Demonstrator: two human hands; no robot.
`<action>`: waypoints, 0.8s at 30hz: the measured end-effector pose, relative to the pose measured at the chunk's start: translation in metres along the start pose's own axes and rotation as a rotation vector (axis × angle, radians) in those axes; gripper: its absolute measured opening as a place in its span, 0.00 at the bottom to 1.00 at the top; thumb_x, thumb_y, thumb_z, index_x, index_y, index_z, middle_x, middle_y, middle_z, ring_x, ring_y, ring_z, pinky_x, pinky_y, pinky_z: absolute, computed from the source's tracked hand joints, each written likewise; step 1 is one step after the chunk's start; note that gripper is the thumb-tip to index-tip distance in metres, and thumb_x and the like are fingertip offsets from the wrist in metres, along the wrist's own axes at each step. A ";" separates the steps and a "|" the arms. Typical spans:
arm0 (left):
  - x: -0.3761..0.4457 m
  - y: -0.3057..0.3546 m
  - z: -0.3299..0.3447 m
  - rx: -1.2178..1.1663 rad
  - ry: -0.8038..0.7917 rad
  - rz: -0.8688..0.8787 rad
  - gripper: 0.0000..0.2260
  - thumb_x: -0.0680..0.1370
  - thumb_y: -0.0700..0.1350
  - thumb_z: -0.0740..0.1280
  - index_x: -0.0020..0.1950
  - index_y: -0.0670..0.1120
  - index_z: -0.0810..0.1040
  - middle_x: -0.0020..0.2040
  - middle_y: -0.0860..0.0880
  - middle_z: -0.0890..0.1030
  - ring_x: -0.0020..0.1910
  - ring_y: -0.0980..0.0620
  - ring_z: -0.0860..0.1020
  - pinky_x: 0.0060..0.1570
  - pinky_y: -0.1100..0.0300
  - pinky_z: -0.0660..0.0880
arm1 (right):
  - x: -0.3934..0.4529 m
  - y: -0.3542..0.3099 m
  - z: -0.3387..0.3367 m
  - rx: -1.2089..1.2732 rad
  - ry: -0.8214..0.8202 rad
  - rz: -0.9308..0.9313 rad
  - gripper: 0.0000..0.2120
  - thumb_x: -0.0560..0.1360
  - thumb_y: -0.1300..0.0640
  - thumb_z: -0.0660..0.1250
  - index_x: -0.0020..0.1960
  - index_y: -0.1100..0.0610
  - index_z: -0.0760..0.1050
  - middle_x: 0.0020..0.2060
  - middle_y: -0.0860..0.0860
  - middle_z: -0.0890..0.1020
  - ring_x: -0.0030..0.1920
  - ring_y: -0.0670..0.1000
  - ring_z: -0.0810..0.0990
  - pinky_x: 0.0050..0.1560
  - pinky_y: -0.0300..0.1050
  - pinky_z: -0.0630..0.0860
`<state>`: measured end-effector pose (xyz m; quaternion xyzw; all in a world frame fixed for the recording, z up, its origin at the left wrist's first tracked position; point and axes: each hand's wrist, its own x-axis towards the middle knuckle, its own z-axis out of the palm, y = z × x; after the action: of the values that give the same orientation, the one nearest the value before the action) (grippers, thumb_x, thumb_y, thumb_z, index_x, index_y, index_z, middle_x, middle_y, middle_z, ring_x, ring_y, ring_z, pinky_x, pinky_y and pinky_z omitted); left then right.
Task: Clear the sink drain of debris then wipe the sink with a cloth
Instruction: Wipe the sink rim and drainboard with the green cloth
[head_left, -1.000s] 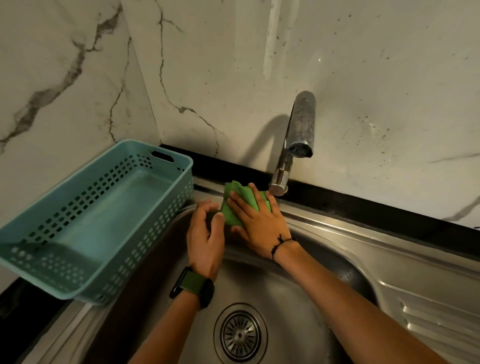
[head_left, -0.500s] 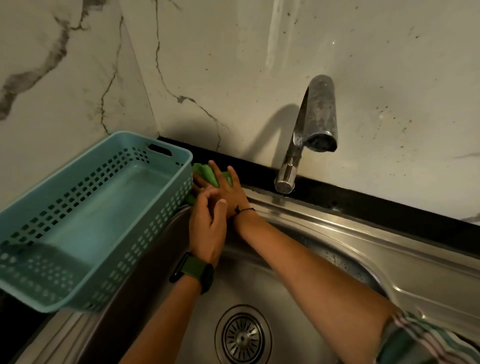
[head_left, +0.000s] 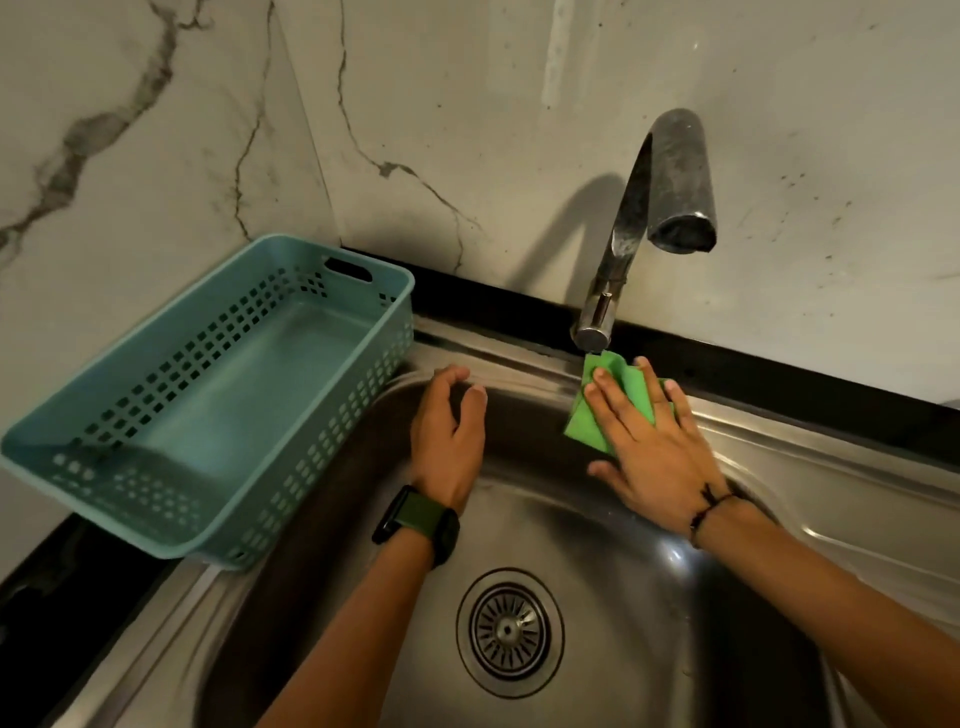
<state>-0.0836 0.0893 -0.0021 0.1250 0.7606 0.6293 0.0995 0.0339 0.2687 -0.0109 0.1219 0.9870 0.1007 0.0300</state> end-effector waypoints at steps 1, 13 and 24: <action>0.001 0.002 0.005 -0.003 0.009 0.012 0.12 0.79 0.44 0.59 0.61 0.46 0.72 0.62 0.47 0.75 0.61 0.50 0.72 0.60 0.58 0.69 | 0.011 -0.009 -0.004 0.016 0.014 -0.025 0.42 0.73 0.39 0.61 0.75 0.52 0.41 0.76 0.52 0.46 0.73 0.61 0.36 0.71 0.58 0.36; -0.020 0.016 0.007 0.022 0.076 0.141 0.06 0.77 0.42 0.61 0.52 0.51 0.73 0.50 0.54 0.77 0.47 0.59 0.75 0.47 0.73 0.70 | 0.097 -0.075 -0.026 0.176 0.082 -0.189 0.29 0.79 0.48 0.54 0.76 0.48 0.46 0.77 0.48 0.51 0.76 0.58 0.47 0.74 0.57 0.42; -0.047 0.020 0.031 0.049 -0.091 0.122 0.08 0.78 0.41 0.60 0.55 0.50 0.74 0.52 0.53 0.77 0.49 0.57 0.74 0.52 0.63 0.70 | -0.029 0.051 0.006 0.185 0.038 0.391 0.27 0.79 0.43 0.47 0.75 0.46 0.46 0.76 0.45 0.53 0.74 0.59 0.58 0.72 0.62 0.37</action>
<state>-0.0278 0.1073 0.0118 0.2020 0.7613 0.6092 0.0924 0.0740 0.3112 -0.0050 0.3116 0.9499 0.0159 -0.0201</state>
